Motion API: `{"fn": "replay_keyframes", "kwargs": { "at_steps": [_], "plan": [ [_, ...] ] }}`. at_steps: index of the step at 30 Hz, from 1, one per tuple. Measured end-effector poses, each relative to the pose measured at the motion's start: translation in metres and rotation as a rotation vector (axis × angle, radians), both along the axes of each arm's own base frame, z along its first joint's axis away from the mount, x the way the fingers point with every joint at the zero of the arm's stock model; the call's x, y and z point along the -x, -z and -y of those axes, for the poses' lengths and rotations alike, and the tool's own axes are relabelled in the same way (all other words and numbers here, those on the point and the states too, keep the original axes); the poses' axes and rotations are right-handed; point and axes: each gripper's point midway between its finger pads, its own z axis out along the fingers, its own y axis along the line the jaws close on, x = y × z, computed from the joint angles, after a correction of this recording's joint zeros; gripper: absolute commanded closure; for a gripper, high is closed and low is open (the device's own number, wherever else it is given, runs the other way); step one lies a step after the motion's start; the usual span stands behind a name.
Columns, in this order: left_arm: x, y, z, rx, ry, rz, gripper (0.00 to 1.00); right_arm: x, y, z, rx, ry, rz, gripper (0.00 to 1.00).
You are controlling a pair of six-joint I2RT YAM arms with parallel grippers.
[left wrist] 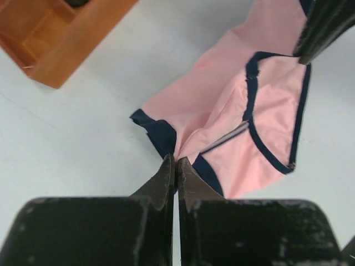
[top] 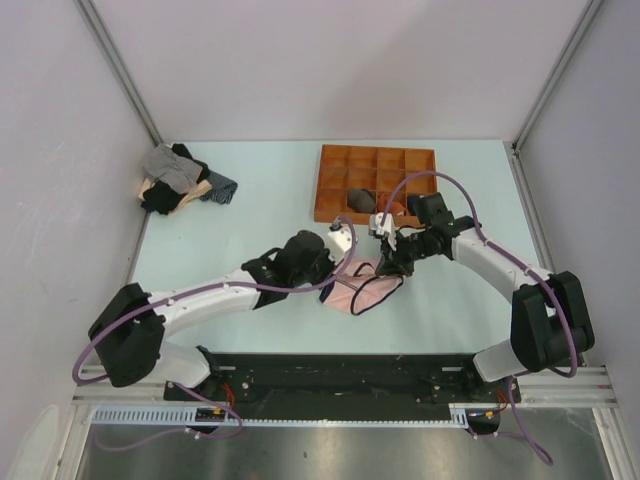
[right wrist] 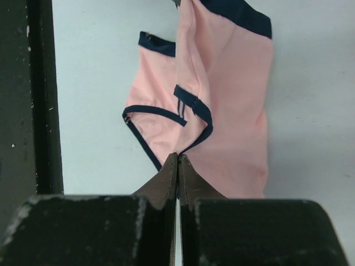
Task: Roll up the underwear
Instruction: Fold the underwear at the center of the board.
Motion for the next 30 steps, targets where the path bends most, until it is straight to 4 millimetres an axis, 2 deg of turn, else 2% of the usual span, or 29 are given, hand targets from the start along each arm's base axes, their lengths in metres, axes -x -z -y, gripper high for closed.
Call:
{"fn": "replay_keyframes", "kwargs": {
  "at_steps": [6, 12, 15, 16, 18, 19, 22, 24, 27, 28, 30],
  "plan": [
    [0.032, 0.025, 0.003, -0.058, 0.041, -0.050, 0.99, 0.017, 0.018, 0.004, 0.042, -0.028, -0.038, 1.00],
    [0.047, 0.041, -0.004, -0.099, 0.022, -0.103, 0.95, 0.025, 0.022, 0.003, 0.064, -0.063, -0.036, 1.00],
    [0.051, 0.045, -0.004, -0.101, 0.012, -0.129, 0.88, 0.030, 0.027, 0.002, 0.080, -0.084, -0.044, 0.99],
    [0.052, 0.049, -0.004, -0.105, 0.011, -0.140, 0.80, 0.032, 0.029, 0.002, 0.088, -0.088, -0.053, 0.95],
    [0.057, 0.061, -0.005, -0.125, 0.009, -0.179, 0.73, 0.034, 0.037, 0.002, 0.110, -0.094, -0.071, 0.90],
    [0.060, 0.067, -0.005, -0.134, 0.014, -0.202, 0.64, 0.035, 0.040, 0.003, 0.121, -0.097, -0.080, 0.84],
    [0.073, 0.088, -0.007, -0.175, 0.026, -0.286, 0.45, 0.042, 0.052, 0.007, 0.160, -0.115, -0.110, 0.73],
    [0.081, 0.093, -0.010, -0.181, 0.028, -0.327, 0.37, 0.049, 0.055, 0.012, 0.178, -0.128, -0.129, 0.68],
    [0.088, 0.082, -0.013, -0.134, 0.023, -0.331, 0.25, 0.055, 0.053, 0.016, 0.186, -0.144, -0.132, 0.66],
    [0.089, 0.072, -0.014, -0.101, 0.021, -0.317, 0.15, 0.056, 0.050, 0.017, 0.185, -0.148, -0.126, 0.67],
    [0.089, 0.044, -0.017, -0.015, 0.011, -0.269, 0.06, 0.056, 0.042, 0.017, 0.173, -0.153, -0.090, 0.68]
  ]
}}
